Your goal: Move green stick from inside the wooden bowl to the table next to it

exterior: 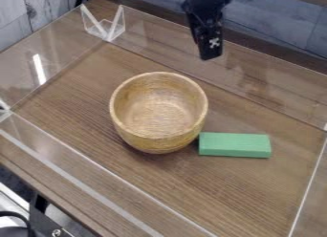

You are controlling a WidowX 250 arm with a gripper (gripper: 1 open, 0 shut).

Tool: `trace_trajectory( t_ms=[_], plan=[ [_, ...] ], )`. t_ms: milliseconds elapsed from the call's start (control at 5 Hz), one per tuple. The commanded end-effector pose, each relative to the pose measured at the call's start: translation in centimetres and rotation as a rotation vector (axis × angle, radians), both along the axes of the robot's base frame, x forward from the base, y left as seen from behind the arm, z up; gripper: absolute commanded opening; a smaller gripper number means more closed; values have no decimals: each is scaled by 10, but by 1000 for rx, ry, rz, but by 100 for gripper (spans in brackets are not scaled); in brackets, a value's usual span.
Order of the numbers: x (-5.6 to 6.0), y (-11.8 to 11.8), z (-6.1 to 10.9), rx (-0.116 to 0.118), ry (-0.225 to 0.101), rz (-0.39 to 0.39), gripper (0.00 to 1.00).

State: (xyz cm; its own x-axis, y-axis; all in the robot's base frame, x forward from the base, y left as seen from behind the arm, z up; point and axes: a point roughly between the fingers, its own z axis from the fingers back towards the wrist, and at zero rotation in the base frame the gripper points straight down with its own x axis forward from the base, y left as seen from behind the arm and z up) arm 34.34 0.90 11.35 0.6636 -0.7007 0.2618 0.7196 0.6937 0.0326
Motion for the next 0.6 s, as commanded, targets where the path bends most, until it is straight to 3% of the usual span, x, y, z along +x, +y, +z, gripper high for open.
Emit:
trace_trajectory(
  t_ms=[0,400],
  plan=[
    [7,-6,8,1,-52,-20,0],
    [-2,-37,-13,-19,-36,-27,0]
  ],
)
